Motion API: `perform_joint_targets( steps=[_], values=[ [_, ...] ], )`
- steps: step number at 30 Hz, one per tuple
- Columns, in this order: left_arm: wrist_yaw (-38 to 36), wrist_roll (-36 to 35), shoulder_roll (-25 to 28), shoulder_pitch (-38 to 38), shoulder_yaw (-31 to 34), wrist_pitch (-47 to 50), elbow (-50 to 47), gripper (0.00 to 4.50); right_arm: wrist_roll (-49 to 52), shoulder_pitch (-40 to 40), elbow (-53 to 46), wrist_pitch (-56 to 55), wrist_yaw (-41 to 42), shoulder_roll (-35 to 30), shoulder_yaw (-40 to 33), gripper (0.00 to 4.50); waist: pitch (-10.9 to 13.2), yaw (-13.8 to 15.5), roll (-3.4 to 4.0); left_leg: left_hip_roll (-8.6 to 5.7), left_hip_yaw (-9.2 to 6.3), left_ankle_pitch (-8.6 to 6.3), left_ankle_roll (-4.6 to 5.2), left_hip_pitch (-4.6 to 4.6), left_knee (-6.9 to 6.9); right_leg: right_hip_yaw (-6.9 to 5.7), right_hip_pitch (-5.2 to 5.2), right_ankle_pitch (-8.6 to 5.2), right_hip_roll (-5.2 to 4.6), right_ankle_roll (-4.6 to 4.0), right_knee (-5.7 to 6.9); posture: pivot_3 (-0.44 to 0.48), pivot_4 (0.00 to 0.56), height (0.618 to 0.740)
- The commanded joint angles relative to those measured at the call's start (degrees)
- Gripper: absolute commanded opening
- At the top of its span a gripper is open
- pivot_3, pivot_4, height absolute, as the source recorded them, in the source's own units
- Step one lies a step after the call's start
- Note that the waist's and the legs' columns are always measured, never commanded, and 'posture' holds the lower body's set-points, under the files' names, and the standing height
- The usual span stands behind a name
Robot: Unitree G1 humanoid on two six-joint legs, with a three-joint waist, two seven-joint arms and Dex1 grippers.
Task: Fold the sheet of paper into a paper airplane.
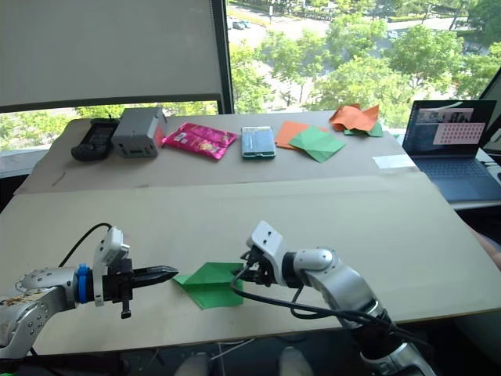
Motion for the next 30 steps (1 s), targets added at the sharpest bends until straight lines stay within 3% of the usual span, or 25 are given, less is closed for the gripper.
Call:
perform_joint_targets(
  steps=[1,4,8,14,22,24,28,30],
  values=[
    [0.6,-1.2,0.2,0.5,1.9,0.2,-1.6,0.0,0.8,-0.9,0.6,-1.9,1.2,0.3,-0.4,2.23,0.0,0.0,0.0,0.0,0.0,0.0,0.0,0.0,0.0,0.0,0.0,0.0,0.01,0.0,0.0,0.0,0.15,0.721],
    [0.7,-1.0,0.3,0.9,1.7,-0.3,-1.4,0.0,0.9,-1.0,1.1,-2.1,1.8,0.2,-0.2,1.46,0.0,0.0,0.0,0.0,0.0,0.0,0.0,0.0,0.0,0.01,0.0,0.0,0.01,0.0,0.0,0.0,0.15,0.721],
    [1.0,-1.3,0.2,1.0,1.6,-0.3,-1.3,0.0,1.1,-0.6,0.9,-1.9,2.4,0.5,-0.1,0.05,0.0,0.1,0.0,0.0,0.0,0.01,0.01,0.0,0.01,0.01,0.01,0.0,0.02,0.0,0.01,0.0,0.15,0.721],
    [1.4,-1.3,-0.1,0.6,1.4,-0.6,-0.6,0.0,2.3,-0.1,-0.6,-1.4,2.4,1.8,-1.2,0.05,0.0,0.0,0.0,0.0,0.0,0.01,0.01,0.01,0.01,0.01,0.01,0.0,0.02,0.0,0.03,0.0,0.15,0.721],
    [3.1,-2.7,-1.5,-3.5,2.7,0.4,2.8,0.0,-0.9,-0.4,-5.2,-10.3,1.8,0.4,-2.4,0.05,0.0,0.2,-0.02,-0.01,0.0,0.02,0.04,0.01,0.02,0.01,0.05,0.01,0.04,0.0,0.05,0.0,0.15,0.721],
    [3.6,-6.4,-2.4,-4.6,5.1,2.6,3.6,0.0,-4.8,-0.7,-4.3,-17.2,-2.5,1.1,-4.1,0.05,0.0,0.1,-0.04,-0.01,-0.01,0.03,0.04,0.02,0.04,0.01,0.06,0.01,0.04,0.0,0.05,0.0,0.15,0.721],
    [3.5,-5.4,-1.5,-6.7,4.9,2.2,4.5,0.0,-13.5,-0.7,-1.9,-32.6,-6.9,0.1,-3.1,0.05,0.0,0.2,-0.01,-0.02,0.0,0.03,0.05,0.03,0.04,0.01,0.06,0.02,0.04,0.03,0.06,0.0,0.15,0.721],
    [4.1,-5.9,-2.3,-8.2,5.3,2.6,6.2,0.0,-23.4,-0.4,0.0,-46.8,-9.8,-3.8,-0.3,0.05,0.0,0.2,-0.02,-0.03,0.0,0.05,0.07,0.04,0.05,0.01,0.11,0.03,0.04,0.03,0.07,0.0,0.15,0.721]
  ],
)
